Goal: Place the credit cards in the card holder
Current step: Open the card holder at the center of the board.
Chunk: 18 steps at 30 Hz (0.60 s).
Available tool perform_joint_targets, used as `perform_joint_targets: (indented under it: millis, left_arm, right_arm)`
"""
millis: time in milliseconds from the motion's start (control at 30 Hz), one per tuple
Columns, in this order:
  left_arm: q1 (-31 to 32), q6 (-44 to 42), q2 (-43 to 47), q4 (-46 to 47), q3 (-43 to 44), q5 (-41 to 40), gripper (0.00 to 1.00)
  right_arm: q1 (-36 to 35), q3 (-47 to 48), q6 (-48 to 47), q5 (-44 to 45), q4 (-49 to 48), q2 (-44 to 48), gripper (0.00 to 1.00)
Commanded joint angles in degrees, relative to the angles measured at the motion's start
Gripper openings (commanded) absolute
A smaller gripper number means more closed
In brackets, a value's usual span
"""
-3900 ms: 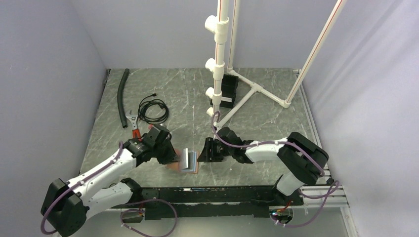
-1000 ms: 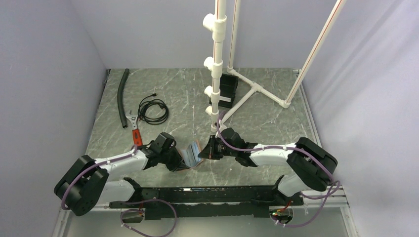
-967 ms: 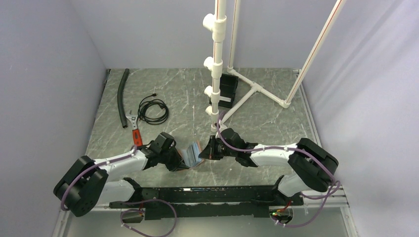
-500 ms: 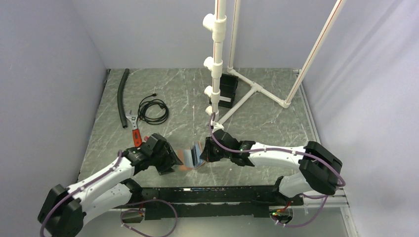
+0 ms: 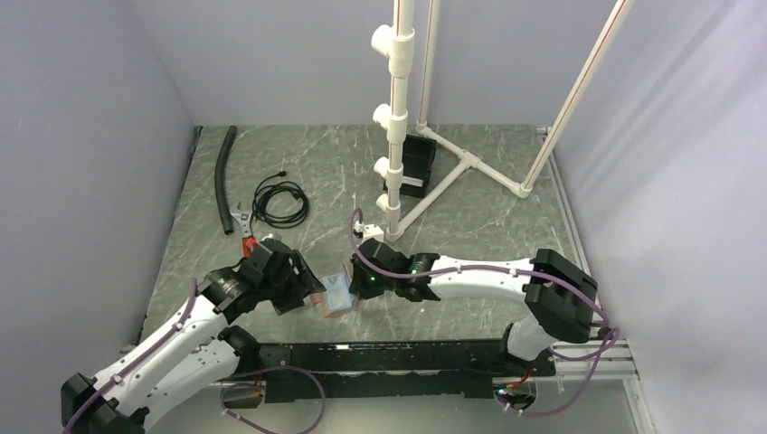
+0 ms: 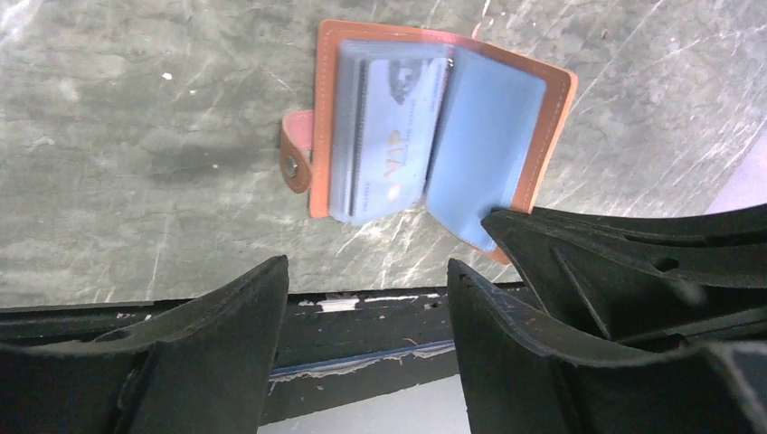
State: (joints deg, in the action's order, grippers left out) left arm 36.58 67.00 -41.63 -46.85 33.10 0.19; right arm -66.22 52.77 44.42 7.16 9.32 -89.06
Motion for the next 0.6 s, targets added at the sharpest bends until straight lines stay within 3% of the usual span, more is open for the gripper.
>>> perform_joint_targets:
  millis: [0,200,367,567]
  left_arm:
    - [-0.2,-3.25,-3.65,3.67,2.04,3.6,0.7]
    - [-0.2,-3.63,-6.94,11.7,0.15,8.73,0.68]
    - [-0.19,-4.38,-12.67,18.39,-0.65,12.93,0.53]
    - [-0.19,-7.3,-21.22,23.11,-0.63,13.46,0.46]
  right_arm:
    - [2.52,-2.84,1.24,-3.93,-5.17,2.8,0.0]
    - [5.26,-7.93,4.67,-8.4,-9.72,4.38,0.0]
    - [8.17,-13.2,7.73,-13.34,-15.48,5.47,0.0]
    - [10.71,-17.3,8.69,-14.76,-17.07,6.53,0.0]
